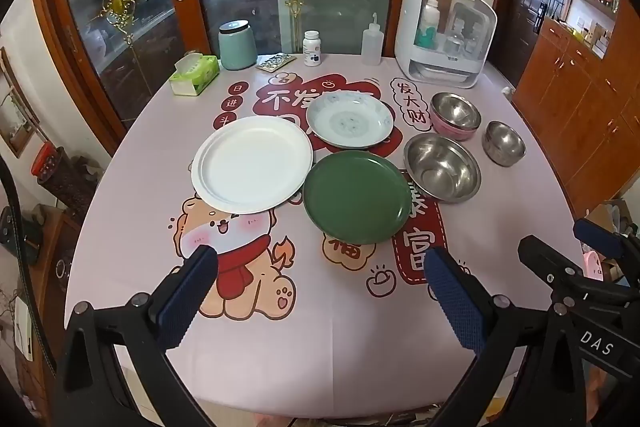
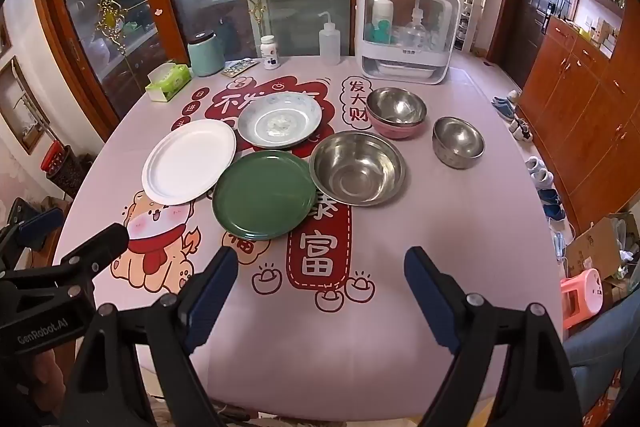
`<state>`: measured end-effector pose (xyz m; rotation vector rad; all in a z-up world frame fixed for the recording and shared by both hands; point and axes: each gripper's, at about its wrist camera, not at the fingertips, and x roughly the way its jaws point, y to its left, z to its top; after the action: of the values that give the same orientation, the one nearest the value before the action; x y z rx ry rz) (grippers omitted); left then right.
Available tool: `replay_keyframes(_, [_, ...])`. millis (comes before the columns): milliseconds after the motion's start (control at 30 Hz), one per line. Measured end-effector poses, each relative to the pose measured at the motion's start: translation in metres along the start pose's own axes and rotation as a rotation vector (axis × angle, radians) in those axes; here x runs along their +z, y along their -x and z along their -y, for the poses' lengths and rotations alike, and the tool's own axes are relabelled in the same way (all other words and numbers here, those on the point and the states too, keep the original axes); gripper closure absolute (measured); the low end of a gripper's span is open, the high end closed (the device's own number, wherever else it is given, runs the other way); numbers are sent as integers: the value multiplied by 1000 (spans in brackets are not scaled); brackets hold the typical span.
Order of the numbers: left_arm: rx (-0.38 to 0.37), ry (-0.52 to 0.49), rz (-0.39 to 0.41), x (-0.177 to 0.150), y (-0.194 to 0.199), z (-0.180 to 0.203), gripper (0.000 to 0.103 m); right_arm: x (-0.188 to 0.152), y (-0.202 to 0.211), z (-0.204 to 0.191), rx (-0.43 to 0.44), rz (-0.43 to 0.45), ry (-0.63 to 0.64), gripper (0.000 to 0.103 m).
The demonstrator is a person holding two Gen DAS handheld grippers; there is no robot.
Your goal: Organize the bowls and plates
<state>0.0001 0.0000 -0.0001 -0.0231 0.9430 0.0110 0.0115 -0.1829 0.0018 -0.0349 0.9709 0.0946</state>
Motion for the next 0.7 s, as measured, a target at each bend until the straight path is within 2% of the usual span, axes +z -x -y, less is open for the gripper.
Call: replay_keyframes(700, [-40,-13,-14,-2,-10,5,1,-2,-8,3,11,-13,-6,17])
